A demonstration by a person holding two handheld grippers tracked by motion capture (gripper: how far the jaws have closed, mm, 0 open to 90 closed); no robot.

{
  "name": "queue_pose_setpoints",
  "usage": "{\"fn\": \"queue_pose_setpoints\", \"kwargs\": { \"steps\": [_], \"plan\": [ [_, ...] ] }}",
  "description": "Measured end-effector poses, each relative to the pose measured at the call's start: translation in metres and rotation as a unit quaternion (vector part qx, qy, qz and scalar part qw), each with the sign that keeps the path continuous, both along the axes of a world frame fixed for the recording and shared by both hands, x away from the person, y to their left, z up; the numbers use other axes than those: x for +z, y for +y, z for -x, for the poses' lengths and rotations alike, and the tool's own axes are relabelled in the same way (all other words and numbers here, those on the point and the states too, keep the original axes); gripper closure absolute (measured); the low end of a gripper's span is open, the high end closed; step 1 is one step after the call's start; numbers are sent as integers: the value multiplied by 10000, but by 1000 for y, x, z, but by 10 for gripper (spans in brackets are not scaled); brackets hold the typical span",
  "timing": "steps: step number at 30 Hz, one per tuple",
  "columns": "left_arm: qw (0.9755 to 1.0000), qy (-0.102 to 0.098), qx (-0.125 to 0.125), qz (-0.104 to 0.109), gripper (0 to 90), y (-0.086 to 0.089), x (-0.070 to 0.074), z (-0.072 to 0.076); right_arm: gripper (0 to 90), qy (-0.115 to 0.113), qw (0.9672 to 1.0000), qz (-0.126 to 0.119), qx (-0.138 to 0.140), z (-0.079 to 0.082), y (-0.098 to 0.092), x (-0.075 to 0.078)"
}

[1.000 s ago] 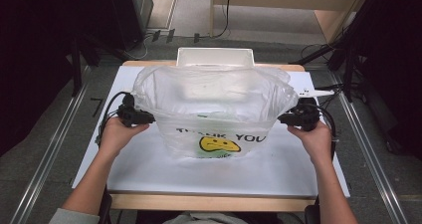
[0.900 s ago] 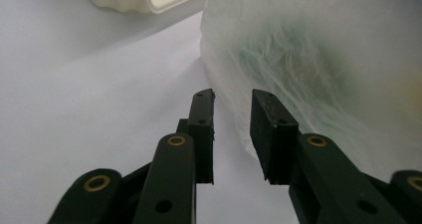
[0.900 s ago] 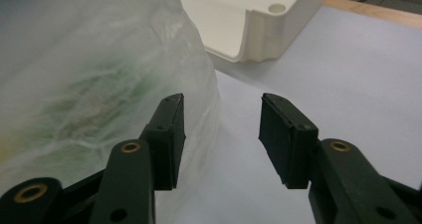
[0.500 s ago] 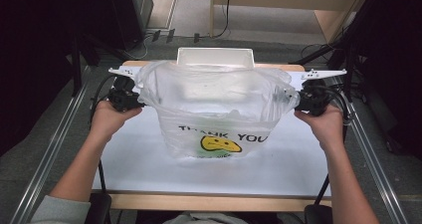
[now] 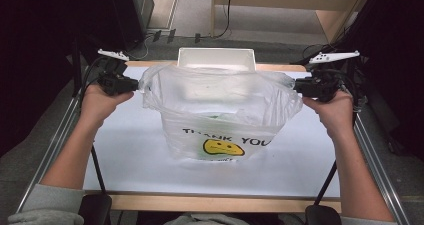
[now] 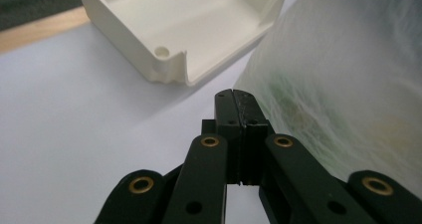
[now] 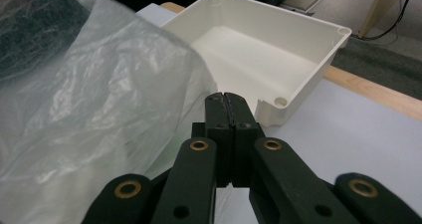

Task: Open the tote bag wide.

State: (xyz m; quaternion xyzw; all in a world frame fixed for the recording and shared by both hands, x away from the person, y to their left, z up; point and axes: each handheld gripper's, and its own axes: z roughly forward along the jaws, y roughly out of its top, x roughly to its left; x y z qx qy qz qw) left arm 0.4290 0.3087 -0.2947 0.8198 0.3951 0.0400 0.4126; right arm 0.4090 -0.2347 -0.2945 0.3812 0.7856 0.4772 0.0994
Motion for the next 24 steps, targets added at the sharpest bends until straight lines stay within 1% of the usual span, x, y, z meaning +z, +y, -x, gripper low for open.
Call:
{"fn": "queue_pose_setpoints", "kwargs": {
  "steps": [1,2,3,4,6,7,8,11,12,13,14,15,16,17,18,19,20,21,22,23,24],
  "plan": [
    [10000,-68,-10,-62,900,0,4,-2,900,-32,10000,-4,5,-1,0,3],
    [10000,-88,6,-22,900,0,8,-3,900,-59,10000,-37,14,-2,0,6],
    [10000,-77,-52,17,900,0,12,-6,900,-68,9999,-76,25,-2,0,10],
    [9999,-137,-31,-37,900,0,17,-7,900,-125,9999,-70,40,-3,0,14],
    [9997,-247,-58,-28,900,-1,30,-10,900,-204,9998,-49,54,-4,1,24],
    [9996,-265,-46,7,900,-1,34,-11,900,-229,9997,-58,76,-4,2,29],
    [9995,-307,-74,-33,900,-2,40,-12,900,-261,9996,-58,87,-4,3,32],
    [9991,-394,-125,44,900,-5,55,-13,900,-370,9992,-37,141,-4,7,46],
    [9990,-415,-137,67,900,-6,58,-13,900,-394,9991,-34,157,-4,9,52],
    [9990,-415,-137,67,900,-6,58,-13,900,-415,9990,-31,170,-4,10,55],
    [9988,-430,-217,37,900,-11,66,-13,900,-441,9988,-10,208,-3,13,60],
    [9986,-473,-249,-18,900,-14,70,-12,900,-458,9987,17,216,-3,14,62],
    [9983,-498,-278,101,900,-15,74,-11,900,-481,9986,39,234,-2,17,65],
    [9981,-464,-362,192,900,-17,77,-10,900,-479,9985,32,255,-2,19,69],
    [9978,-531,-379,116,900,-20,81,-8,900,-487,9984,38,288,-1,22,71],
    [9978,-531,-379,116,900,-20,81,-8,900,-487,9984,38,288,-1,22,71],
    [9971,-600,-455,60,900,-27,90,-6,900,-526,9980,68,350,1,27,77],
    [9967,-638,-499,40,900,-31,95,-4,900,-541,9978,65,377,1,29,79],
    [9967,-638,-499,40,900,-31,95,-4,900,-535,9977,59,417,2,31,80],
    [9956,-723,-595,-9,900,-39,103,0,900,-546,9975,64,454,2,34,83],
    [9949,-731,-694,-6,900,-45,107,1,900,-561,9972,70,483,2,36,84]
  ]
}}
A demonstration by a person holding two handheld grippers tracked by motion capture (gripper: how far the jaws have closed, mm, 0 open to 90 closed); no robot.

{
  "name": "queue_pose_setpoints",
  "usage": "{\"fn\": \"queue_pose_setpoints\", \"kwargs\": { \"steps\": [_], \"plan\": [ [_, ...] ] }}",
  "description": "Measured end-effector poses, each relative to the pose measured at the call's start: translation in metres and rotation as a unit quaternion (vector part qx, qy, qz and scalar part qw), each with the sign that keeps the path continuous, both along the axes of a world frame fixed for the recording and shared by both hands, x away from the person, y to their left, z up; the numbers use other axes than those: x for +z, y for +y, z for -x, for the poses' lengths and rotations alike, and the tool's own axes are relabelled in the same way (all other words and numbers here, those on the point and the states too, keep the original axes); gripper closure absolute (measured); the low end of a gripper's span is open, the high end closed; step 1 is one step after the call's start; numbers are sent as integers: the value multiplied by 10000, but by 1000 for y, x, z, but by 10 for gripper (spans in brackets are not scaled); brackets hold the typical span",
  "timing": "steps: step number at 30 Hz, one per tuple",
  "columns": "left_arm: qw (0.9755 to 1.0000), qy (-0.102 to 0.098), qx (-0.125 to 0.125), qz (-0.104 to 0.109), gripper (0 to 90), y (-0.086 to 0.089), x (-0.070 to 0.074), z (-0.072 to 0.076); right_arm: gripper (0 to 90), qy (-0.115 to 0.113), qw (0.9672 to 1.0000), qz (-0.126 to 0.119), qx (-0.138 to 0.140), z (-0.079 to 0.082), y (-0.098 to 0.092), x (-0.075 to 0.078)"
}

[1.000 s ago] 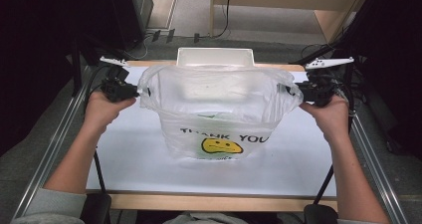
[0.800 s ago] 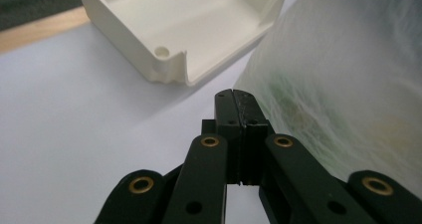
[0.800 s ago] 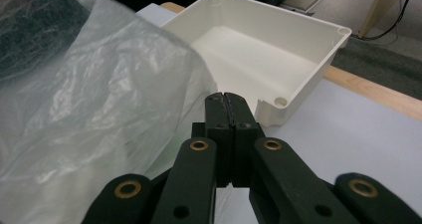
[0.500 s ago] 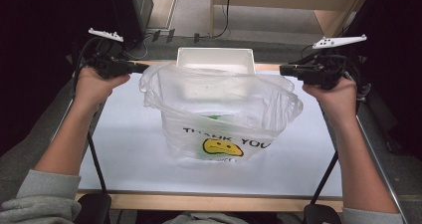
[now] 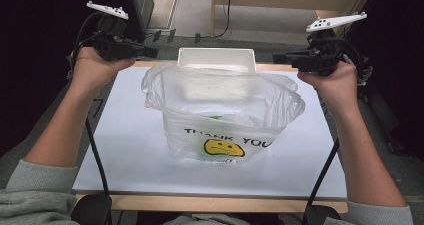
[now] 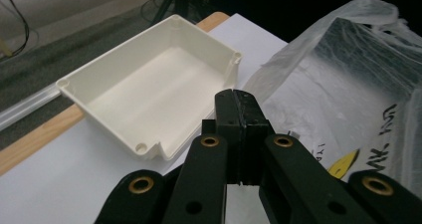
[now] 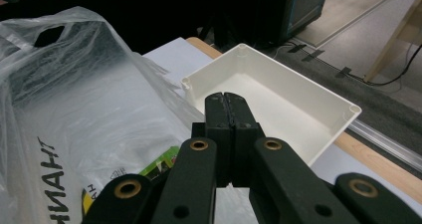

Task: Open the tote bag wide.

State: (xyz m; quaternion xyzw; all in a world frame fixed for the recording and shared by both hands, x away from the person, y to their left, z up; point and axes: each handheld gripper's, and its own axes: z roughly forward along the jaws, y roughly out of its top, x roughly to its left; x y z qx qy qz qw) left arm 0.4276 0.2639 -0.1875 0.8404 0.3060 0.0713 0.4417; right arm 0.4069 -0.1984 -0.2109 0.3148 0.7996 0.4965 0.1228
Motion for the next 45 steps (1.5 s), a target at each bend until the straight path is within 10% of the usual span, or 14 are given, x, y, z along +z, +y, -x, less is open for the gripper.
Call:
{"fn": "queue_pose_setpoints", "kwargs": {
  "steps": [15,21,45],
  "plan": [
    [9968,-89,-768,-223,900,-75,19,8,900,-33,9984,-5,562,3,44,8],
    [9949,71,-951,-318,900,-103,-2,6,900,31,9972,127,739,2,65,-3],
    [9935,608,-722,-637,885,-94,-76,0,888,324,9952,388,844,-5,94,-66]
  ]
}}
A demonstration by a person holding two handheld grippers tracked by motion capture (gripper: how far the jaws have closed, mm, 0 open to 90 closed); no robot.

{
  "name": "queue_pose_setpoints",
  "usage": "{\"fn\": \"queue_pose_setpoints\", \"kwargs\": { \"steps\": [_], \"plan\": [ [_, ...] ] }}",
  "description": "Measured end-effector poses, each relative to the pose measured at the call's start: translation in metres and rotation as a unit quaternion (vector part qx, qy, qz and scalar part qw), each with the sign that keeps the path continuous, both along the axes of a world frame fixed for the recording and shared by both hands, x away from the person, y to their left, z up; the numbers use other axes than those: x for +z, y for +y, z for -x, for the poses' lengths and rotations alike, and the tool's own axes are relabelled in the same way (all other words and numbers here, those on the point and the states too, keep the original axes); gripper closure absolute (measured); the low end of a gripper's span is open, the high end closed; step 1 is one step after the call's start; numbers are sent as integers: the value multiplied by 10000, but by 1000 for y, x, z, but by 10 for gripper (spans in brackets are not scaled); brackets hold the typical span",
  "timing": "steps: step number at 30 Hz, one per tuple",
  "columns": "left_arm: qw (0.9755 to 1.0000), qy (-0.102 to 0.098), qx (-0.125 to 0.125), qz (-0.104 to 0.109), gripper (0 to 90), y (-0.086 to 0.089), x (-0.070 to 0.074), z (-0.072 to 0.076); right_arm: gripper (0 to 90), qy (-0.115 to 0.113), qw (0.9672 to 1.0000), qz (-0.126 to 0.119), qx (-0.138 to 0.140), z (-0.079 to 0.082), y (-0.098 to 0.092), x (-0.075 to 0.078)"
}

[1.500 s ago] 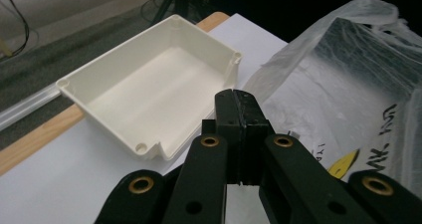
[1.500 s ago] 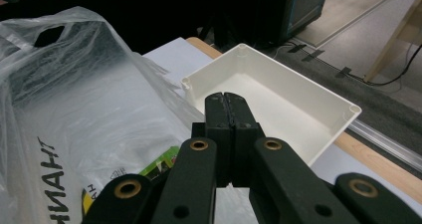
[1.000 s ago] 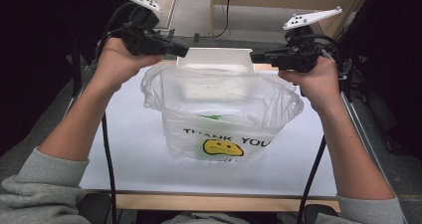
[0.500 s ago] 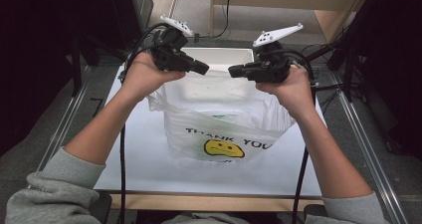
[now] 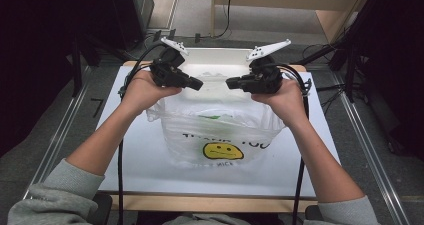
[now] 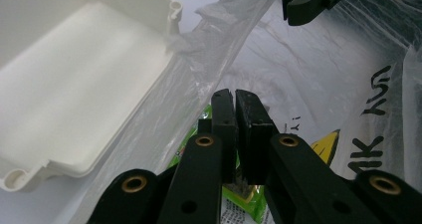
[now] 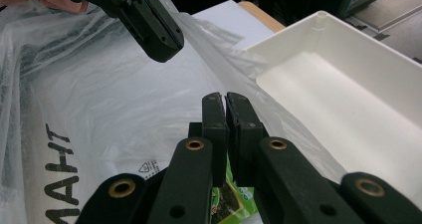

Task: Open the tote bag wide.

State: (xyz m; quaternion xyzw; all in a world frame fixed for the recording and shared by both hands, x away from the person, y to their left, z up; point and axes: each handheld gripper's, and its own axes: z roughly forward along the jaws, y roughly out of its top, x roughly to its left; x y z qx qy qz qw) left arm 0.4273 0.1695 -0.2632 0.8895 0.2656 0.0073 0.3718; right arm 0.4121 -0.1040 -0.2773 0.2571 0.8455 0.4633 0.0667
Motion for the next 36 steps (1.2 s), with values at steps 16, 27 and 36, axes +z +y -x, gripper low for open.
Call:
{"fn": "queue_pose_setpoints", "kwargs": {
  "steps": [16,27,36],
  "plan": [
    [9999,23,109,-6,882,8,-29,3,890,292,9993,145,-201,-1,-7,-35],
    [9994,153,262,144,883,14,-55,5,890,375,9985,246,-313,-1,-9,-61],
    [9988,201,385,226,882,19,-71,6,890,447,9977,293,-410,-2,-10,-78]
  ]
}}
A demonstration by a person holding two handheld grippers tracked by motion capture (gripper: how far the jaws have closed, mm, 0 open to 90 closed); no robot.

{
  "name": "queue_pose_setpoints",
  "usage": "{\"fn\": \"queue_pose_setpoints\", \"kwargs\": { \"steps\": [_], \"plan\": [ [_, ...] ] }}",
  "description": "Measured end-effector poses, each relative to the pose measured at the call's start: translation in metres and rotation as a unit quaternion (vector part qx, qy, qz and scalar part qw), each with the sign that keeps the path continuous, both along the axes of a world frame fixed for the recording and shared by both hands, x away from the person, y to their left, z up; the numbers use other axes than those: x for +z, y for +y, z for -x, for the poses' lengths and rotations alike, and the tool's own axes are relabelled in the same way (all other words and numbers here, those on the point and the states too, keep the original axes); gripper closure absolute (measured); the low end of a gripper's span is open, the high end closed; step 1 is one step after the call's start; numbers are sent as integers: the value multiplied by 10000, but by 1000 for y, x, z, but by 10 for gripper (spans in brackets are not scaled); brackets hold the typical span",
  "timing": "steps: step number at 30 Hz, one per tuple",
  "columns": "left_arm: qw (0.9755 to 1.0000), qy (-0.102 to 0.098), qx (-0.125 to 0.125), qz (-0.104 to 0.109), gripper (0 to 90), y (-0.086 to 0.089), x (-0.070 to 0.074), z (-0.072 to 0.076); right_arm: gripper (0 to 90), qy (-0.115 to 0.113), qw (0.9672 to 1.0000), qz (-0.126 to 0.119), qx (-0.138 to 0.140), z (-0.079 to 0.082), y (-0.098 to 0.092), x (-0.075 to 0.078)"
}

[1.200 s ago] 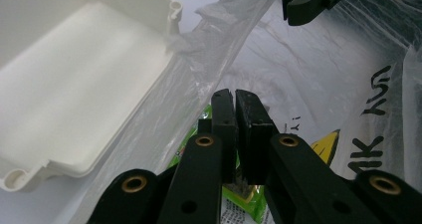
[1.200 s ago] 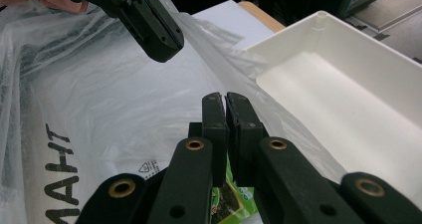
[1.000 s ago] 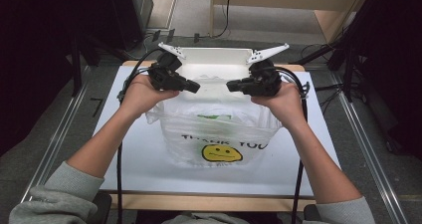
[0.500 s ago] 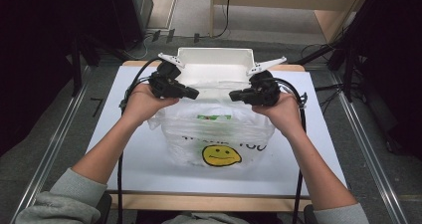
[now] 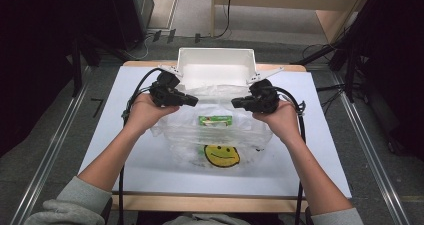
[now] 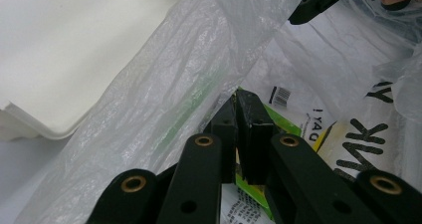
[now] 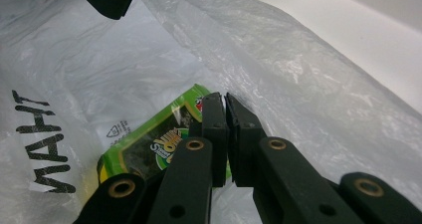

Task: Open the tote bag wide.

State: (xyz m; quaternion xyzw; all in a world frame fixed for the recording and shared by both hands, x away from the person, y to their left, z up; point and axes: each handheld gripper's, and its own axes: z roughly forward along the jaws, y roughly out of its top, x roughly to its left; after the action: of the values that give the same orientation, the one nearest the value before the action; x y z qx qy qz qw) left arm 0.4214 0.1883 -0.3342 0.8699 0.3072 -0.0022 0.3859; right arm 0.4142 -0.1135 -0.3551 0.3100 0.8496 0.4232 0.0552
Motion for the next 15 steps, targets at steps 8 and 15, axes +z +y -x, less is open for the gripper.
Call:
{"fn": "queue_pose_setpoints", "kwargs": {
  "steps": [8,15],
  "plan": [
    [9999,55,109,23,881,4,-17,1,890,100,9999,-16,-102,-2,-4,-14],
    [9997,145,185,26,881,5,-32,-1,890,214,9996,-19,-173,-3,-5,-30]
  ]
}}
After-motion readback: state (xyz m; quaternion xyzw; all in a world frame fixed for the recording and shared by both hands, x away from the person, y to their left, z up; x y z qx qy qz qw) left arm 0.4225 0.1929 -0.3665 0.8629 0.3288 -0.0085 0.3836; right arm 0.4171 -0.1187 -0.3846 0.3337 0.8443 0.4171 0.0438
